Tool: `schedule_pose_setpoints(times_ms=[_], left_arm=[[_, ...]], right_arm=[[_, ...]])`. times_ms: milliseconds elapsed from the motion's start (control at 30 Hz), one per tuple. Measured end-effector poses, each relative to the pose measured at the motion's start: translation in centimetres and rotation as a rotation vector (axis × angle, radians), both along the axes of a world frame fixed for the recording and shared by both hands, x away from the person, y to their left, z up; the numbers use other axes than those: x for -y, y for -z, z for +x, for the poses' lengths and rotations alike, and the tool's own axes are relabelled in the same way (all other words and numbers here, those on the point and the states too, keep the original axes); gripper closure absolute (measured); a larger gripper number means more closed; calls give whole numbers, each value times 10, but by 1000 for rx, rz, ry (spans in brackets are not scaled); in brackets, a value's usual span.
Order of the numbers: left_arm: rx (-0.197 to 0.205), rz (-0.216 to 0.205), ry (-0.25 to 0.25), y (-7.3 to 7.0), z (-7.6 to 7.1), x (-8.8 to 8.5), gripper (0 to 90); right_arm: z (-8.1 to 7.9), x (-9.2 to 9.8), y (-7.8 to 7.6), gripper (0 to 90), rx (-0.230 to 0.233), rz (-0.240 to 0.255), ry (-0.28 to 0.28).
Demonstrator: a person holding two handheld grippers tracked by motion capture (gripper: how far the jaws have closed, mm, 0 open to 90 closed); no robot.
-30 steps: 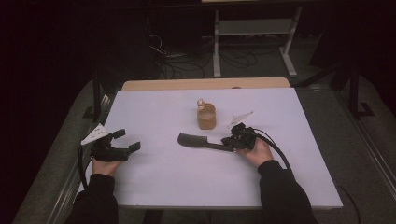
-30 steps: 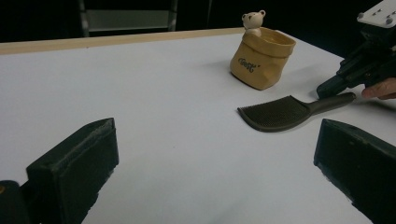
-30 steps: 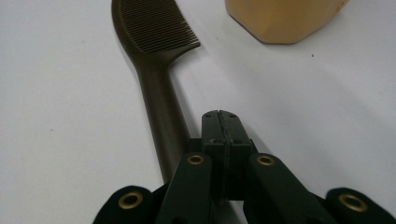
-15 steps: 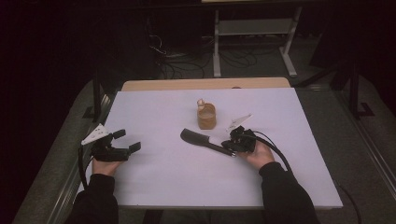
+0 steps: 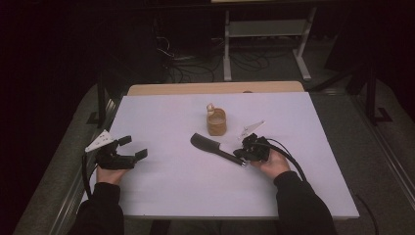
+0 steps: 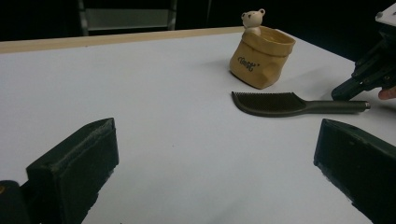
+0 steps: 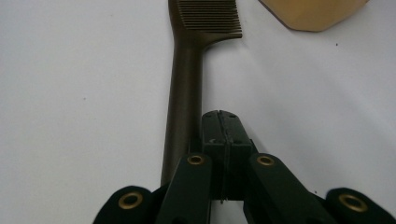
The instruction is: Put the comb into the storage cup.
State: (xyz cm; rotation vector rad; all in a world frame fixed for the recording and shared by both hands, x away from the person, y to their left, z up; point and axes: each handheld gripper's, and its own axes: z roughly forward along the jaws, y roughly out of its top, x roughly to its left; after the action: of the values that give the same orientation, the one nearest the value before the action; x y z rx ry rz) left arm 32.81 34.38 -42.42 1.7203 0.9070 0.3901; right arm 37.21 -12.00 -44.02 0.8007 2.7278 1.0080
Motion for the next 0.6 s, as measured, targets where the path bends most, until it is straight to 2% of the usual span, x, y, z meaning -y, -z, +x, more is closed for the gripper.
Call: schedule_pose_setpoints(times_ms=[433, 600], left_arm=[[-1, 1, -1, 0, 0, 0, 0], [-2, 1, -3, 0, 0, 1, 0]], right_arm=[[-11, 4, -17, 888, 16, -5, -32], [-15, 6, -23, 887, 6, -10, -41]])
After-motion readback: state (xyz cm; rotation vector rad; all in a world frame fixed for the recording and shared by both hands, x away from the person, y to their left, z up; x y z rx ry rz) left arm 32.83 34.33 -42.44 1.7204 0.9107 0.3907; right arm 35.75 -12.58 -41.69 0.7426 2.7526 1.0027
